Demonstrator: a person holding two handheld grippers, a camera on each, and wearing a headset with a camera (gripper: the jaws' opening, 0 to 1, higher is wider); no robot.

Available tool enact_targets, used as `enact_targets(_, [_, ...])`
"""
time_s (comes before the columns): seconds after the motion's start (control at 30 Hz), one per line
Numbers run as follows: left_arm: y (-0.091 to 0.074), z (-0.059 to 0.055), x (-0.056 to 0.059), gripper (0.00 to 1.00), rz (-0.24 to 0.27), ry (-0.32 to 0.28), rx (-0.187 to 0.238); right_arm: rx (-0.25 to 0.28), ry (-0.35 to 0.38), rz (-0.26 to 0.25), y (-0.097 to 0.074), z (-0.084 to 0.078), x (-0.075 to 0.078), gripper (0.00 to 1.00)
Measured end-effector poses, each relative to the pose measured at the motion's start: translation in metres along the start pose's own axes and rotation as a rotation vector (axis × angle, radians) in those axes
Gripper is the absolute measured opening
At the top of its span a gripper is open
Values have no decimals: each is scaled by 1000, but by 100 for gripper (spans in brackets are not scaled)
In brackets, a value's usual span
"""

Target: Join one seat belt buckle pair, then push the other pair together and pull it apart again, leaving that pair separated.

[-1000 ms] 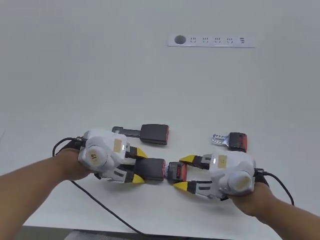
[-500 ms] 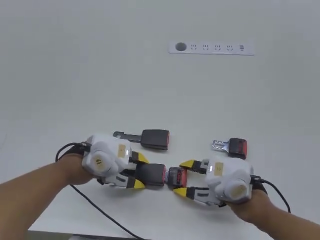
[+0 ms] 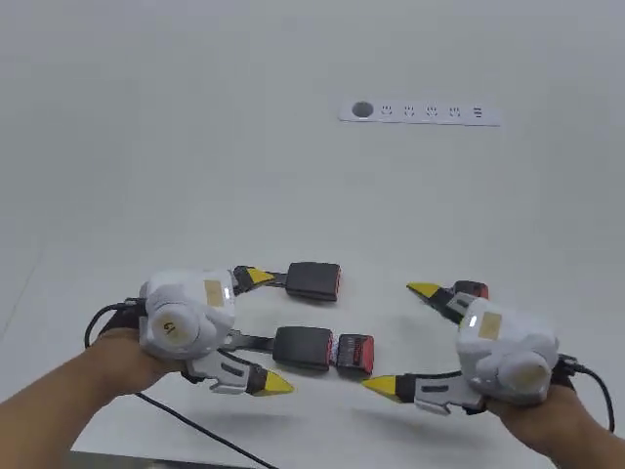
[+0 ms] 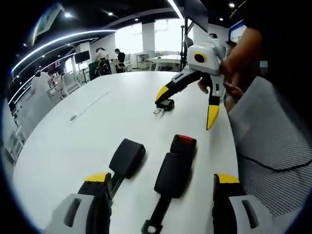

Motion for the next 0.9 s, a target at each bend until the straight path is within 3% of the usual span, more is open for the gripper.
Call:
enact_targets(0.07, [-2, 1, -10, 89, 18, 13, -1, 23, 4, -21, -15, 2, 11, 84])
enact_targets(0.2, [-4, 8, -37, 87, 62, 32, 11, -12, -8, -18, -32, -8, 29, 81])
enact_targets(0.23, [-3, 8, -42, 87, 71, 46, -3, -43, -6, -23, -36, -13, 36, 81])
enact_targets(0.33, [3, 12, -53, 87, 56, 33, -6, -53, 8, -19, -43, -18, 45, 80])
enact_targets(0.53, [21, 18, -60, 83, 27, 52, -13, -113, 37, 4, -51, -38, 63, 78])
enact_targets(0.7, [40, 11, -58, 75, -34, 79, -51, -169, 42, 32, -55, -54, 75, 69])
enact_targets(0.8, [52, 5, -60, 74, -59, 85, -78, -181, 56, 56, -55, -58, 80, 70])
enact_targets(0.9, [58, 5, -61, 73, -78, 80, -73, -197, 68, 69, -54, -60, 85, 69])
Point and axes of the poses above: the centre of the closed fingertips' face, and the gripper's own axes: y roughly forward along the fingers, x roughly to its right, z roughly out of its top, the point moved 3 cm from there along -y, roughly backward along the fingers, and after that the axes turned 12 degrees about z, right-handed, at the moved point
